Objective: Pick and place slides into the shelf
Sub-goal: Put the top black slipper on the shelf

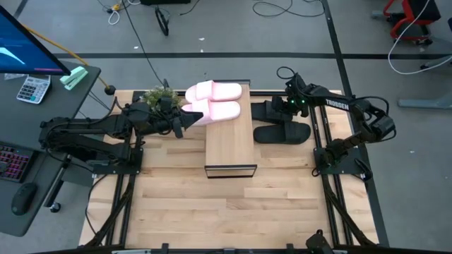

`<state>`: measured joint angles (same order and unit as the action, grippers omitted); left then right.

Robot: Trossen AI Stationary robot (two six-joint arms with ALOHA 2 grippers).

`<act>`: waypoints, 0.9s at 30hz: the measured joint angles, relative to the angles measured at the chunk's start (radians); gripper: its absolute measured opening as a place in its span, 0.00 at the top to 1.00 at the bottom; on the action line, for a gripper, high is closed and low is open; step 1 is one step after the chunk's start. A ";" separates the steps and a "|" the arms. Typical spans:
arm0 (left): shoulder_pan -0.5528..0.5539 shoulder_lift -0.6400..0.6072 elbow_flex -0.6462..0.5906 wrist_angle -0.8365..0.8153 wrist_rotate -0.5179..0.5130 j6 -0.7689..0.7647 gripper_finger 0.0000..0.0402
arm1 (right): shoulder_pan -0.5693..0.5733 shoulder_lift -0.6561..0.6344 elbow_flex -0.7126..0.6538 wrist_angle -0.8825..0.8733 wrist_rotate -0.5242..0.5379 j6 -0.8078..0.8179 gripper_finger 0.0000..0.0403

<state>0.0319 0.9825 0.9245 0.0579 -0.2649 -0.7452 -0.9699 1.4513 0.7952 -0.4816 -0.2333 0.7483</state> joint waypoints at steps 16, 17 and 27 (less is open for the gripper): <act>-0.001 0.000 0.000 -0.012 0.000 -0.001 0.91 | 0.038 0.003 0.000 0.016 0.011 0.007 0.51; -0.001 0.000 0.000 -0.012 0.000 -0.001 0.91 | 0.038 0.003 0.000 0.016 0.014 0.007 0.51; -0.001 0.000 0.000 -0.012 0.010 -0.001 0.93 | 0.037 0.003 0.000 0.016 0.039 0.015 0.51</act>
<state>0.0306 0.9825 0.9241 0.0463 -0.2546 -0.7464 -0.9325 1.4548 0.7952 -0.4660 -0.1939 0.7635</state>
